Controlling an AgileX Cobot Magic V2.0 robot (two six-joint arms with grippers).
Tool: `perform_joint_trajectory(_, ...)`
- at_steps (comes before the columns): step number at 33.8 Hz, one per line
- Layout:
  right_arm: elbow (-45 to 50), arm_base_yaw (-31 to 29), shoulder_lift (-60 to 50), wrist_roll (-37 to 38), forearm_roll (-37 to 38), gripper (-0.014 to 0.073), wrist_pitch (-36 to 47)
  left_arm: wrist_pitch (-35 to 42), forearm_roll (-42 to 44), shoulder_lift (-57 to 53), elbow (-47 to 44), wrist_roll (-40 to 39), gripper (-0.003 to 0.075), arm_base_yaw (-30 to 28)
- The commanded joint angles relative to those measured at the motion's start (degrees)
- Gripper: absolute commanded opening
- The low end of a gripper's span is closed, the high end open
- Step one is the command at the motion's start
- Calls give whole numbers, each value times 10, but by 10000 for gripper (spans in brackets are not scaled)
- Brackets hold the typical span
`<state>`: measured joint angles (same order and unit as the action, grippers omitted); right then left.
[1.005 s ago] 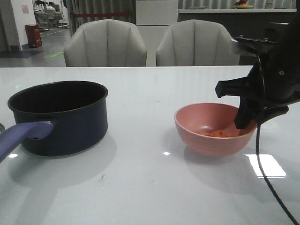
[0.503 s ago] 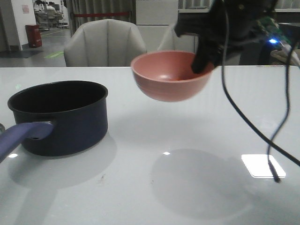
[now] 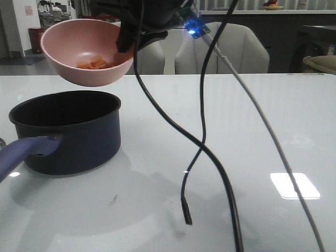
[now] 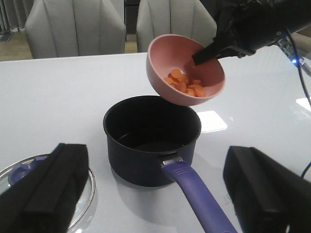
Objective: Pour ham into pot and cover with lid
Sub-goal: 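Lift the pink bowl and carry it over the saucepan with the right gripper, then tilt the pink bowl with the right gripper to pour ham into the saucepan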
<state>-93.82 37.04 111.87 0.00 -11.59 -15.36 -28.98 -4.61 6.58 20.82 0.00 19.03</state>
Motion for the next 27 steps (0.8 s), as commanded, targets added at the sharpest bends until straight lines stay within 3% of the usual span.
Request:
perform_joint_trajectory(1,14,8,-32,-13,1,127,182,41,-7,7,15,0,583,5)
perform_joint_trajectory(8,136,22,-21,-61,10,127,569,41,-7,7,15,0,583,5)
perform_joint_trajectory(11,166,24,-1,-102,22,127,671,41,-7,7,15,0,583,5)
perform_joint_trajectory(17,170,35,40,-259,84,127,732,41,-7,7,15,0,583,5)
perform_joint_trajectory(24,170,76,79,-551,82,127,808,41,-7,7,15,0,583,5)
perform_joint_trajectory(27,170,83,94,-622,82,127,875,41,-7,7,15,0,583,5)
